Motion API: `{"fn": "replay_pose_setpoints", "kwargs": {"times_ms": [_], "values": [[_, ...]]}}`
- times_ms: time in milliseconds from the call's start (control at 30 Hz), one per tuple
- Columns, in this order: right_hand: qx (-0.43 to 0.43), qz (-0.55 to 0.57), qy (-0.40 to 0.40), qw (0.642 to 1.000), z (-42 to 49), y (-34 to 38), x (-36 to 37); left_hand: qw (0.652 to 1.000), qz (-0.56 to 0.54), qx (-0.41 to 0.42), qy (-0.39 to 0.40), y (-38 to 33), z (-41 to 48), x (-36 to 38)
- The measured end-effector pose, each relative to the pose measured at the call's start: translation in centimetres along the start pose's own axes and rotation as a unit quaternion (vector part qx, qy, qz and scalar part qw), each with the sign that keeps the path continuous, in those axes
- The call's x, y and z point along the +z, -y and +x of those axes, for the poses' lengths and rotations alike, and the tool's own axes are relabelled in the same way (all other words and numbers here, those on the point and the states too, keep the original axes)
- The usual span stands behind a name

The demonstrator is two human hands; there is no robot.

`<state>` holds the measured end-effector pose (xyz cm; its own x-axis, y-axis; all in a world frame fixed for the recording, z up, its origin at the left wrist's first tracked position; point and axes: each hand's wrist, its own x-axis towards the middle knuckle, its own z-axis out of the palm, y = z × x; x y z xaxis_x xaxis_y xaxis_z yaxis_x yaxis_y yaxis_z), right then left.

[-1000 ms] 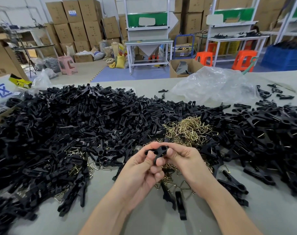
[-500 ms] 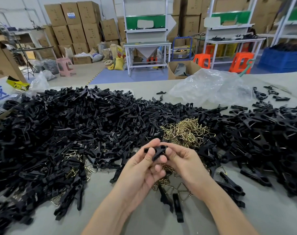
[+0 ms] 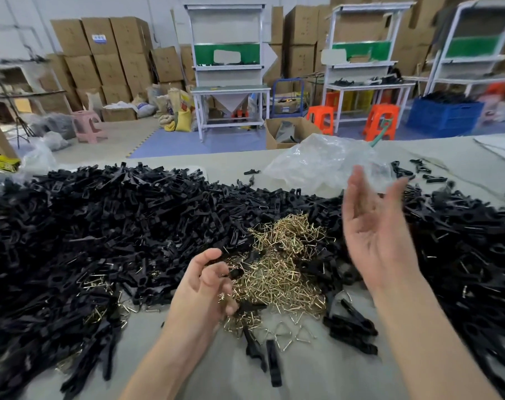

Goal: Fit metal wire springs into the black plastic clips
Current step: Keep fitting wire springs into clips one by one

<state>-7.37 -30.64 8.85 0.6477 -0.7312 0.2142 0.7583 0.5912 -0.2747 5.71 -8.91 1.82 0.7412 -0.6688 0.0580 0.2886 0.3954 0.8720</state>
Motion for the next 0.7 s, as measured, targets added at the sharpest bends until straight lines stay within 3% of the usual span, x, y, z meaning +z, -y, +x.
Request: {"fn": "replay_pose_setpoints", "kwargs": {"times_ms": [100,200,267,333,433,500,567,700], "values": [[0.057,-0.202,-0.011,0.978,-1.2,-3.5,-0.4,1.0,0.018,0.007,-0.016,-0.4,-0.4,-0.1],[0.066,-0.399,0.02,0.914,-2.9,-7.8,-1.3,0.998,0.013,0.036,-0.042,-0.5,-0.5,-0.3],[0.028,-0.568,0.075,0.819,-3.7,-10.0,-2.3,0.996,0.044,0.053,-0.048,-0.5,-0.5,-0.6],[-0.04,-0.706,0.134,0.694,-4.2,-11.5,-3.3,0.991,0.098,0.071,-0.056,-0.7,-0.7,-1.1],[-0.078,-0.82,0.176,0.539,-4.4,-12.3,-5.0,0.979,0.164,0.076,-0.093,-0.9,-1.0,-1.2],[-0.063,-0.864,0.176,0.466,-4.3,-12.4,-5.7,0.972,0.198,0.066,-0.109,-1.3,-1.1,-1.1],[-0.076,-0.877,0.182,0.438,-4.4,-12.6,-5.9,0.961,0.245,0.07,-0.107,-1.8,-1.0,-0.7],[-0.092,-0.875,0.192,0.435,-4.6,-12.6,-5.8,0.928,0.33,0.098,-0.141,-2.4,-0.1,-0.2]]}}
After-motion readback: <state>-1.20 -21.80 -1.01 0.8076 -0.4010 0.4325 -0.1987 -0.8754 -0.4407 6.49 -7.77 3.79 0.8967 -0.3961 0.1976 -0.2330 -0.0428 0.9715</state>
